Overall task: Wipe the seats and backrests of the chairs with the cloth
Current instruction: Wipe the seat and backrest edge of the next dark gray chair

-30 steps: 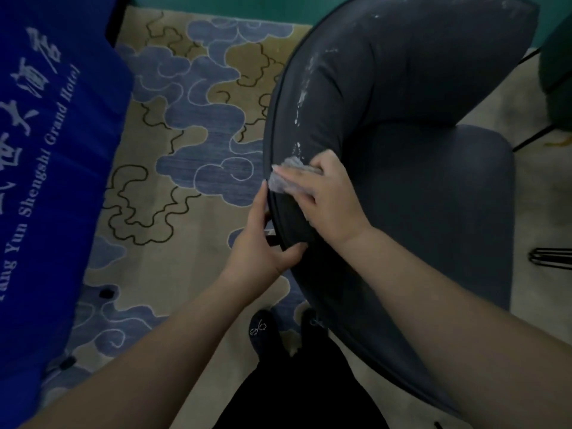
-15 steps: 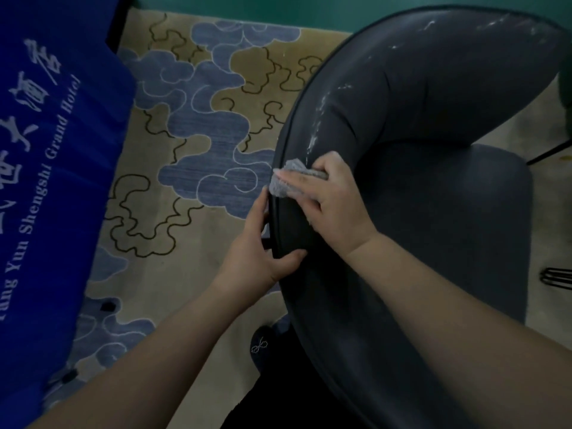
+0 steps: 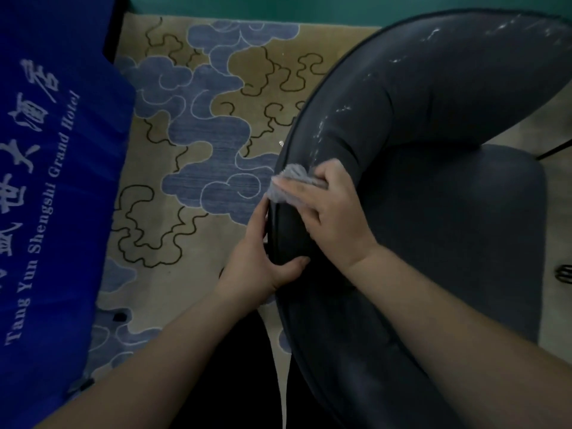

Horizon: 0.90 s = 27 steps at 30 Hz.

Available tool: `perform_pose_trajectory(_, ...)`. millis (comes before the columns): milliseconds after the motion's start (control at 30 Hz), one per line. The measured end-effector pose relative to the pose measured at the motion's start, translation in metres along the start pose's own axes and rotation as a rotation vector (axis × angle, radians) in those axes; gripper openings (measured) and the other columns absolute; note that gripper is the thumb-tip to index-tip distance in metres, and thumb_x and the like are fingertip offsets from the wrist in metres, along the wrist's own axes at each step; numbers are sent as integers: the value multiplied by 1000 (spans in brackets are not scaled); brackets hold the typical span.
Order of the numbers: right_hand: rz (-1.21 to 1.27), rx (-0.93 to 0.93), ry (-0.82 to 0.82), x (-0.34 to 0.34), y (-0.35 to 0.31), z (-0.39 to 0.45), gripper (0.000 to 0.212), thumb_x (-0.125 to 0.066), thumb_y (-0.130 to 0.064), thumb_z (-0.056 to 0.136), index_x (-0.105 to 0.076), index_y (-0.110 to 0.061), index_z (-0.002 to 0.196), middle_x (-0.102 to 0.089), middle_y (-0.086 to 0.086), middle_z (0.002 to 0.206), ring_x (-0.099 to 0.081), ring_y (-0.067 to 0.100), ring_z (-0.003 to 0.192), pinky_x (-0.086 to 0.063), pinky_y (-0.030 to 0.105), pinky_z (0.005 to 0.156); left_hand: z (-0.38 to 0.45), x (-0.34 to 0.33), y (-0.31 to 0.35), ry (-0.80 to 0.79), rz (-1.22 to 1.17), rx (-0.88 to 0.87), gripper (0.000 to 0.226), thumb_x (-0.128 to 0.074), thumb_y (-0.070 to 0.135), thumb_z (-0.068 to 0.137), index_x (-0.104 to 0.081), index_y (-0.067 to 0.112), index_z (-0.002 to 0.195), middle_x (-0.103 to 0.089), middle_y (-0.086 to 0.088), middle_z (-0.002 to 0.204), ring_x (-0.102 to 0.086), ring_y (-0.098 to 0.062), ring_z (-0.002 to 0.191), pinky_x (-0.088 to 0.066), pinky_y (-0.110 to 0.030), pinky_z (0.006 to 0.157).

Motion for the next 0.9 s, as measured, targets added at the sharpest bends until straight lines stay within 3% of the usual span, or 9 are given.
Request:
perform_pose_trajectory(133,17,-64,10,5,0,-27,34,-69,-2,84,-70,-17,114,-46,17,84,-48,28,76,-47,38,69,24,10,9,-106,18,-14,113,-85,18,71,-11,31,155,-53,22,132,-51,12,117,-45,-13,95)
perform_pose_trajectory(267,-126,-67,43,4,14,33,31,-66,-12,87,-70,-24,115,-44,14,86,-43,25,79,-40,33,69,44,22,13,-249,61,-39,117,-87,27,68,-7,38,153,-42,24,142,-44,6,128,-43,-24,106)
perform_pose_trajectory(367,-106,-264,166,8,28,60,31,-63,-13,88,-68,-21,117,-40,10,94,-42,20,86,-43,31,78,60,30,20,-320,76,-48,122,-87,32,67,0,43,153,-38,28,144,-43,2,131,-42,-33,109)
perform_pose_trajectory(467,-26,-308,181,0,12,25,35,-61,-9,89,-64,-21,122,-39,10,95,-49,23,84,-45,26,78,76,37,27,-391,146,-85,127,-87,32,67,6,40,153,-38,30,137,-44,-1,131,-43,-37,109)
perform_pose_trajectory(633,30,-482,240,-1,-2,-8,42,-64,-10,88,-58,-31,124,-40,0,94,-46,8,82,-38,7,78,82,44,30,-571,184,-70,131,-86,33,68,17,48,148,-32,46,132,-51,12,117,-46,-19,98)
perform_pose_trajectory(767,57,-608,315,2,0,13,40,-62,-15,90,-57,-31,127,-35,-11,90,-43,-5,83,-34,3,82,88,58,33,-586,-33,36,92,-67,11,90,-10,48,152,-40,17,147,-63,-8,113,-58,-37,87)
perform_pose_trajectory(833,16,-561,256,-5,-13,12,43,-64,-9,88,-59,-28,126,-36,-5,92,-44,2,84,-36,5,82,94,64,37,-538,-105,123,78,-51,-1,95,-25,48,149,-46,11,146,-66,-12,109,-60,-38,78)
perform_pose_trajectory(900,-8,-524,212,-9,-28,3,39,-62,-7,88,-64,-24,122,-40,3,94,-48,14,83,-44,15,78,97,68,40,-532,-108,160,78,-43,-9,94,-29,44,149,-47,9,146,-66,-13,110,-60,-36,75)
Point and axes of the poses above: each hand's wrist, its own z-axis towards the middle knuckle, its own x-axis out of the back of the hand, y = z × x, the point moved 3 cm from there along z, towards the middle knuckle
